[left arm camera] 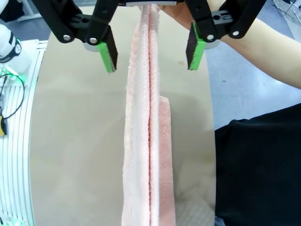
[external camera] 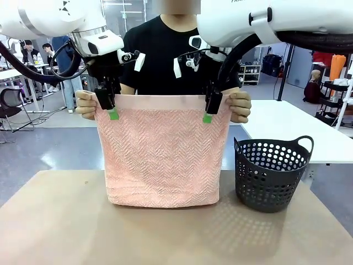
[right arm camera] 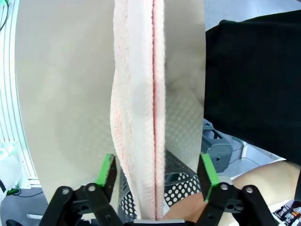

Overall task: Fold the towel.
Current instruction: Release the end of the 100 cm Hotel Towel you were holding and grab the top end of the folded side.

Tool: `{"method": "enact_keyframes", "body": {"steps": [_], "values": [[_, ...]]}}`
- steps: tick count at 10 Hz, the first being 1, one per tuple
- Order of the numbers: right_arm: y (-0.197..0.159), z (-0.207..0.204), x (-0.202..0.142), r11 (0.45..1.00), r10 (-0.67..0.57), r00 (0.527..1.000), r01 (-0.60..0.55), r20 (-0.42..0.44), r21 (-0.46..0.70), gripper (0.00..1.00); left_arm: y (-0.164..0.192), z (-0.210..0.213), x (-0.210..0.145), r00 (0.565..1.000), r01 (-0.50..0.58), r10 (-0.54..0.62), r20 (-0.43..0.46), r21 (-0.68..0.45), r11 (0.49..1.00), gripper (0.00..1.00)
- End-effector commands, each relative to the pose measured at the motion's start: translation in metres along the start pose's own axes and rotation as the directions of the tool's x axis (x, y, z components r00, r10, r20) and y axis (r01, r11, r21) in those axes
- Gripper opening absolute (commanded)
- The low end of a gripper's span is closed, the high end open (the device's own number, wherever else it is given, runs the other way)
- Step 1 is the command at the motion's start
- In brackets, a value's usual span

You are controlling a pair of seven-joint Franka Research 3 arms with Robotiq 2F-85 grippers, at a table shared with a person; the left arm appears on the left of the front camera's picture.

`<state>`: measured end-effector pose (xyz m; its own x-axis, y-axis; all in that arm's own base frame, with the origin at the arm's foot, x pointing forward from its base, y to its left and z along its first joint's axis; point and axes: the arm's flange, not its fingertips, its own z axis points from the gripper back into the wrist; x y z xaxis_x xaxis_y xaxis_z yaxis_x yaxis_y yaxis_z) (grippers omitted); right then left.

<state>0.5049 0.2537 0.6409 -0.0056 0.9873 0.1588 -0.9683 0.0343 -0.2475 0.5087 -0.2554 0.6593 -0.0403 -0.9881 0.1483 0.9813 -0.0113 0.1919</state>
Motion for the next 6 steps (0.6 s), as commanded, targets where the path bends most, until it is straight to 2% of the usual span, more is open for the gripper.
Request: {"method": "enact_keyframes", "body": {"steps": [1,2,3,4,6], "values": [[0.0,0.0025,0.0002,1.0,-0.006,0.999,0.005,-0.039,-0.006,0.0,-0.0008,0.0044,-0.0019,1.0,0.013,-0.012,0.02,-0.026,1.0,0.0],[0.0001,0.0023,0.0001,1.0,-0.009,0.999,0.009,-0.038,-0.006,0.38,-0.0014,0.005,-0.0019,1.0,0.011,-0.01,0.022,-0.032,0.999,0.24],[0.0004,0.0018,0.0,1.0,-0.012,0.999,0.012,-0.04,-0.006,0.24,-0.0023,0.0049,-0.0021,1.0,0.012,-0.011,0.023,-0.036,0.999,0.0],[0.0006,0.0017,-0.0002,1.0,-0.015,0.999,0.014,-0.041,-0.007,0.0,-0.0032,0.0047,-0.0027,1.0,0.012,-0.01,0.025,-0.042,0.999,0.0],[0.001,0.0023,-0.0001,1.0,-0.02,0.999,0.02,-0.027,-0.008,0.0,-0.0041,0.0038,-0.0032,1.0,0.004,-0.002,0.031,-0.049,0.999,0.0]]}}
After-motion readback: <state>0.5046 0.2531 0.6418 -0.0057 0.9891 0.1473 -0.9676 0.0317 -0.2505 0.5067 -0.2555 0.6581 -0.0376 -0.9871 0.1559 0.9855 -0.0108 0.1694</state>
